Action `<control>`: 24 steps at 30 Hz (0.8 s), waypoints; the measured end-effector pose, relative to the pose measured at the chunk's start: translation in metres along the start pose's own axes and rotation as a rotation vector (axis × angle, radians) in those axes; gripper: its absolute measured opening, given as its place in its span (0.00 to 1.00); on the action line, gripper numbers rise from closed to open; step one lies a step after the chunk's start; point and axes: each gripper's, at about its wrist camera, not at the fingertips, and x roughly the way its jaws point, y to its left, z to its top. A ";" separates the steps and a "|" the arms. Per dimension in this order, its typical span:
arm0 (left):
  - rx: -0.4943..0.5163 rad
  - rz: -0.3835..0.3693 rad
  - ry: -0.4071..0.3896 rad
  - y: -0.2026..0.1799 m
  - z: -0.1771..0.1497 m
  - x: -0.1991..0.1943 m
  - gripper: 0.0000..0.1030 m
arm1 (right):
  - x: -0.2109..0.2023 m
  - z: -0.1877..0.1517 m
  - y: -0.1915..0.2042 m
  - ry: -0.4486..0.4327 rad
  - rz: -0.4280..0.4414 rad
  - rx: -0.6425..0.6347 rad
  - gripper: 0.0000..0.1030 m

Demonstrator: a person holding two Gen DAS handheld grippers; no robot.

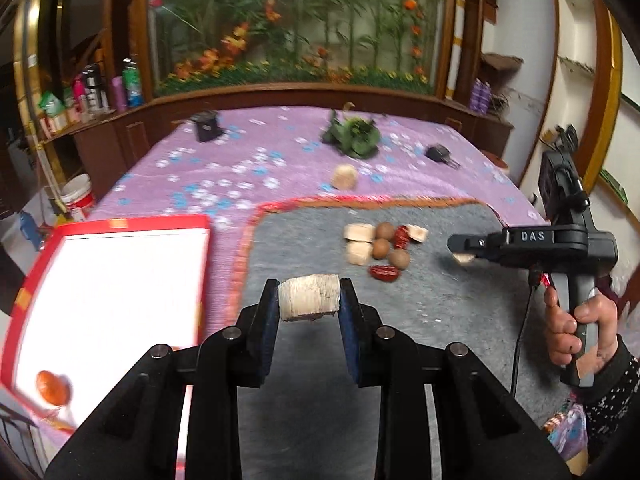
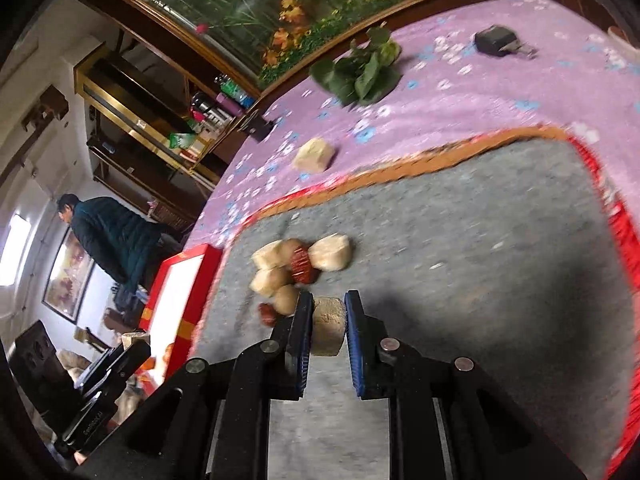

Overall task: Organize fruits
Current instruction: 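Carry both pale chunks into the white tray and open both tools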

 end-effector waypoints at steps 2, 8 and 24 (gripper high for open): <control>-0.020 0.021 -0.024 0.015 0.000 -0.010 0.25 | 0.008 -0.002 0.017 0.018 0.035 -0.009 0.16; -0.093 0.088 -0.066 0.060 -0.006 -0.030 0.25 | 0.046 -0.005 0.090 0.097 0.147 -0.080 0.16; -0.239 0.184 0.008 0.152 -0.041 -0.013 0.25 | 0.153 -0.047 0.213 0.289 0.265 -0.196 0.15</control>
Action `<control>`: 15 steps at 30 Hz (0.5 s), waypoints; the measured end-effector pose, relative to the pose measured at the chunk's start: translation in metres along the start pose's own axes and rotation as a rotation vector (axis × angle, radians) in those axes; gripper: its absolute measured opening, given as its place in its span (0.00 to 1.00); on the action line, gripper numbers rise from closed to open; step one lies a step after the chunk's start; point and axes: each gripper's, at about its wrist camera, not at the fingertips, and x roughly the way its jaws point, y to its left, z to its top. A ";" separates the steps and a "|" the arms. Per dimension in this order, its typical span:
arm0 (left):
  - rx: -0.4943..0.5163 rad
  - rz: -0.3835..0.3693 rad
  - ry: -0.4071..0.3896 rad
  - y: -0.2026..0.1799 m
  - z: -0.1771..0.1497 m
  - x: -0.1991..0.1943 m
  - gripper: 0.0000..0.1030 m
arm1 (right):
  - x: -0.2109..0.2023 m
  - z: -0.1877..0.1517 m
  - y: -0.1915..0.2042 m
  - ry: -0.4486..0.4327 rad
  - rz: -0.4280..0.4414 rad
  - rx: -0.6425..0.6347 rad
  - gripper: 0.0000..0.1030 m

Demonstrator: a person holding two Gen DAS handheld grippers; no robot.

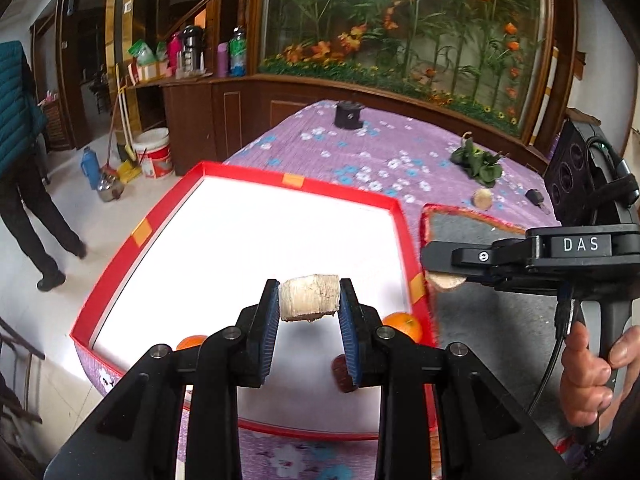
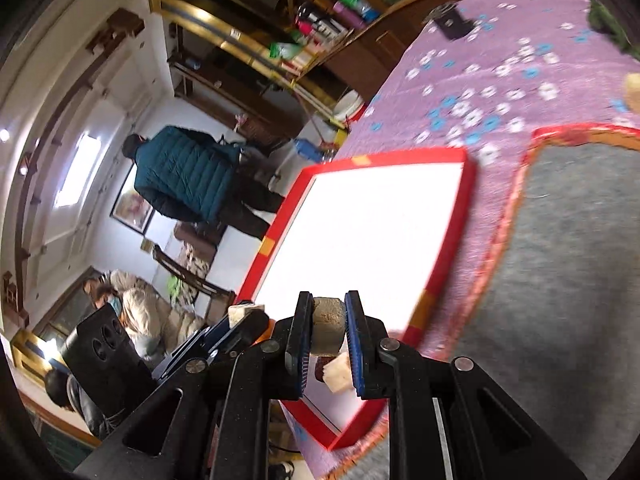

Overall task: Organize fruits
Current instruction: 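Carry both pale chunks into the white tray and open both tools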

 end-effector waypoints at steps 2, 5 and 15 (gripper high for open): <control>-0.004 0.006 0.009 0.004 -0.003 0.003 0.25 | 0.011 -0.002 0.001 0.012 -0.008 -0.007 0.15; -0.009 0.015 0.031 0.008 -0.008 0.011 0.25 | 0.026 -0.007 0.003 0.030 -0.039 -0.035 0.15; 0.046 0.133 0.055 -0.003 -0.014 0.013 0.56 | 0.026 -0.016 0.016 0.007 -0.075 -0.122 0.37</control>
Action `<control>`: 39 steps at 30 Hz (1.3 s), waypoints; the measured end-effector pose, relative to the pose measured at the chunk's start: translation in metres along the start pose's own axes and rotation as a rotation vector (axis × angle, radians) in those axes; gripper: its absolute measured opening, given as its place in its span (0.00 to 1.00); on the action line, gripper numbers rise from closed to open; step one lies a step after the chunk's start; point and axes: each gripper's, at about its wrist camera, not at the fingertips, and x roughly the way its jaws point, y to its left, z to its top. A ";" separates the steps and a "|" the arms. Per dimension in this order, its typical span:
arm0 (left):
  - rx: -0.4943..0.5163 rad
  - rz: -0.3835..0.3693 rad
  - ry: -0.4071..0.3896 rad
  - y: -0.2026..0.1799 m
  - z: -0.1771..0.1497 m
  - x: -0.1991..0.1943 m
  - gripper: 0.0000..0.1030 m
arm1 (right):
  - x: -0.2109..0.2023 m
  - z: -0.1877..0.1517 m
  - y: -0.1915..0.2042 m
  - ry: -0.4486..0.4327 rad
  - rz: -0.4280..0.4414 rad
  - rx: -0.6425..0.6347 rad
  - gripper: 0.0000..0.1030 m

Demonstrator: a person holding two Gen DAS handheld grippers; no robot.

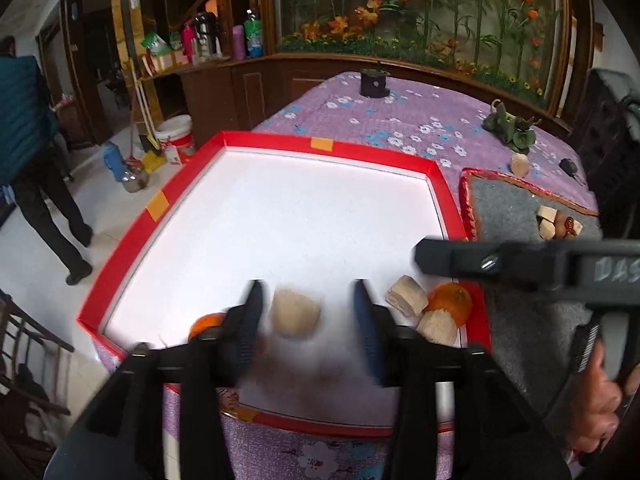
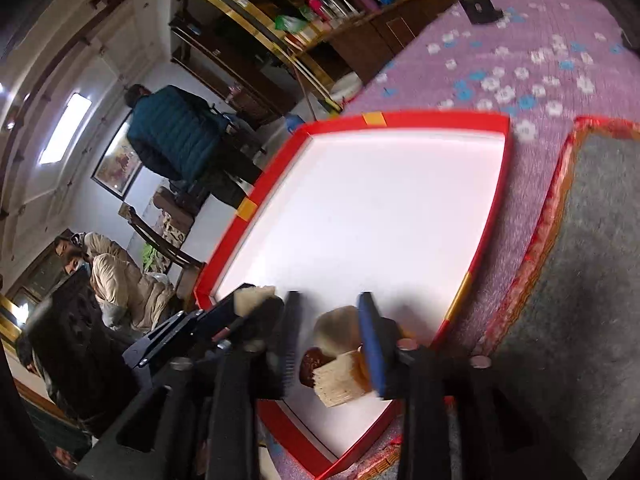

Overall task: Organize fruits
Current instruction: 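Carry both pale chunks into the white tray and open both tools, then grasp a red date with the left tool while the right tool grasps a brown round fruit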

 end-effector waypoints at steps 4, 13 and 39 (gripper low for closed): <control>0.042 0.012 -0.065 -0.013 0.007 -0.018 0.59 | -0.039 0.008 -0.014 -0.088 -0.016 -0.008 0.38; 0.198 -0.170 -0.044 -0.094 0.008 -0.025 0.64 | -0.164 0.006 -0.116 -0.230 -0.223 0.084 0.39; 0.383 -0.303 0.102 -0.221 0.019 0.000 0.63 | -0.160 -0.007 -0.189 -0.034 -0.219 0.265 0.21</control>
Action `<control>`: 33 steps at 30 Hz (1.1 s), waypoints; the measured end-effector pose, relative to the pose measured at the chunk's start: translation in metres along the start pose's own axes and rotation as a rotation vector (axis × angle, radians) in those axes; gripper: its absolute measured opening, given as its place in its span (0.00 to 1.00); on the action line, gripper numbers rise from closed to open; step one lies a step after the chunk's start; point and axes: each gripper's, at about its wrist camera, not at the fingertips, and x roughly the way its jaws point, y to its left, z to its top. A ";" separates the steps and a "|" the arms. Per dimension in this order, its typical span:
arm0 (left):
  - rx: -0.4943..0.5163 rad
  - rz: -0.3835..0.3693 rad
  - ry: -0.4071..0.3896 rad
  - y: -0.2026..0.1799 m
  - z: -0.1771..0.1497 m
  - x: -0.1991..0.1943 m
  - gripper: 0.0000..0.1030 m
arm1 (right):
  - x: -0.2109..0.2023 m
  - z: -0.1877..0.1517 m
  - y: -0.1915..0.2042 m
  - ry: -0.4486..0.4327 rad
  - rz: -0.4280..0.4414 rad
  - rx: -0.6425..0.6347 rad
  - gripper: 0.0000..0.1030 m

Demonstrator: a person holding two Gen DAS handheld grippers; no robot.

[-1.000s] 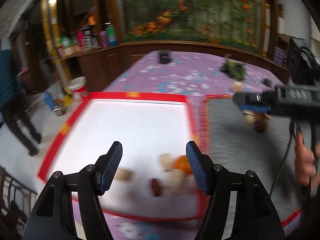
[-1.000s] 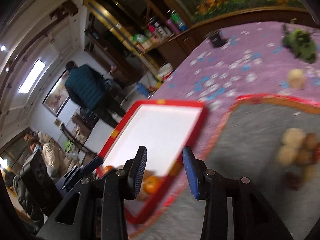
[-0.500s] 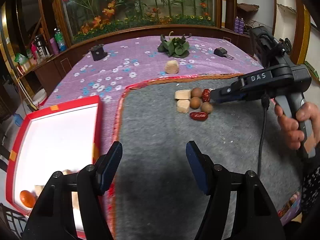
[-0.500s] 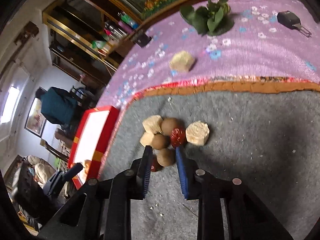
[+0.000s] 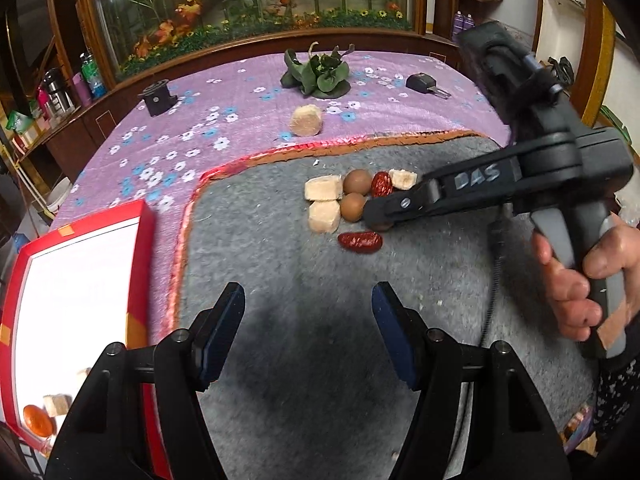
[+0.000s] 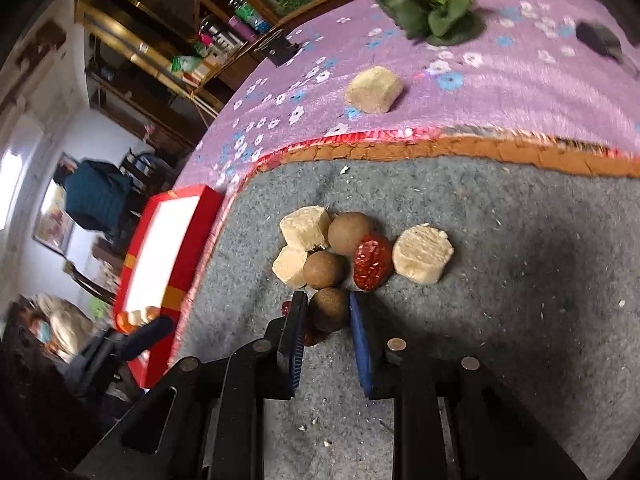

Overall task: Organize fruits
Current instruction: 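Grasp a red date with the left tool while the right tool grasps a brown round fruit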

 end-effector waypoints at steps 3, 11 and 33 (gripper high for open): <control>-0.006 -0.012 0.007 -0.007 0.008 0.008 0.63 | -0.021 0.005 -0.011 -0.049 0.108 0.053 0.21; -0.102 -0.021 0.047 -0.022 0.025 0.039 0.46 | -0.058 0.007 -0.044 -0.207 0.109 0.197 0.21; -0.099 -0.024 -0.001 -0.021 0.011 0.037 0.15 | -0.059 0.009 -0.047 -0.237 0.122 0.213 0.21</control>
